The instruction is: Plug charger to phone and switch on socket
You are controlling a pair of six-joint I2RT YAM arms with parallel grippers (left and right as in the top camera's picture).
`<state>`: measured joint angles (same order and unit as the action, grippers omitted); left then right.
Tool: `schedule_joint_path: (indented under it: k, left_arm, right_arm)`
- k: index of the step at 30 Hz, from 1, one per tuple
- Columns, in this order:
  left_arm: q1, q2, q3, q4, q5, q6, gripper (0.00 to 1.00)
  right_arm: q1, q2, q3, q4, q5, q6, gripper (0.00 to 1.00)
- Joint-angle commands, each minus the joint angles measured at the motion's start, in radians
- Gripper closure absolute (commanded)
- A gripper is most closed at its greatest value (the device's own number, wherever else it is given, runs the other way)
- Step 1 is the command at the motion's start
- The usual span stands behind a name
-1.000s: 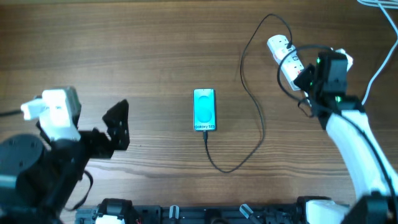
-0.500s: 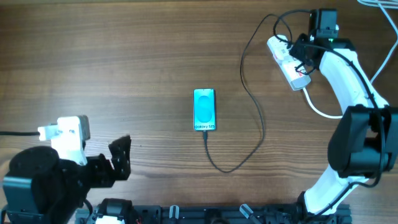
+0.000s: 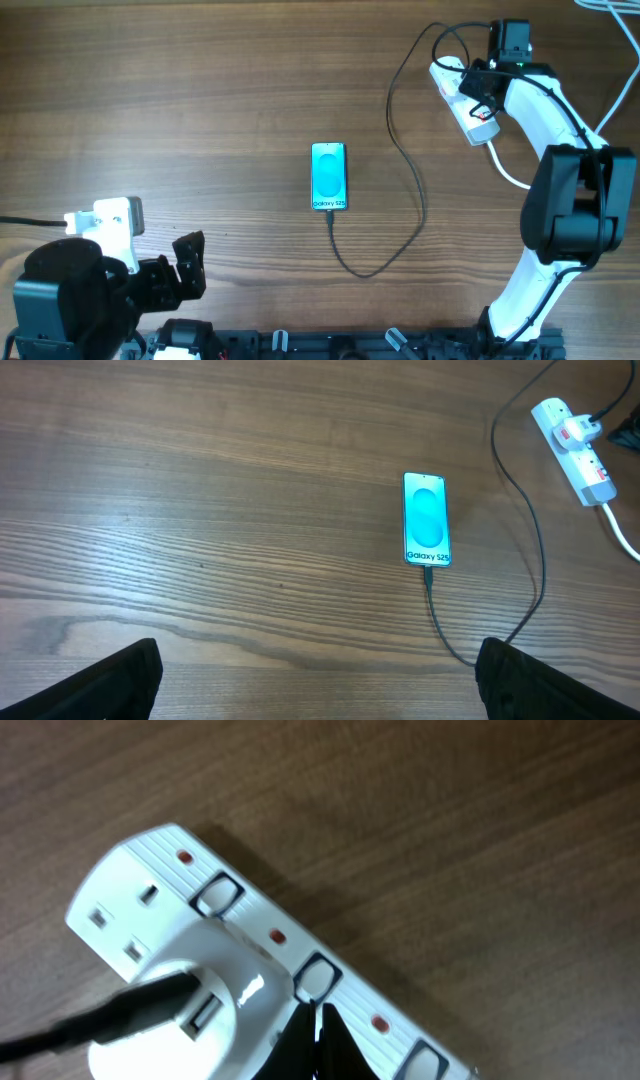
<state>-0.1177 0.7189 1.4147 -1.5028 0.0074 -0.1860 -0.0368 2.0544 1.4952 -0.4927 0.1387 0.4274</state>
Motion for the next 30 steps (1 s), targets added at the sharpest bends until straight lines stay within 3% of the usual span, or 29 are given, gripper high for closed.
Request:
schedule_joint_path:
  k: [1,30]
  left_arm:
    - [-0.003,-0.004,-0.001,0.006,-0.013,-0.002,0.0]
    - [-0.003,-0.004,-0.001,0.011,-0.021,-0.002,0.0]
  right_arm:
    - [-0.004,0.043,0.018,0.008,-0.013,-0.013,0.95]
    - [0.001,0.097,0.018,0.051,-0.074,-0.035,0.95]
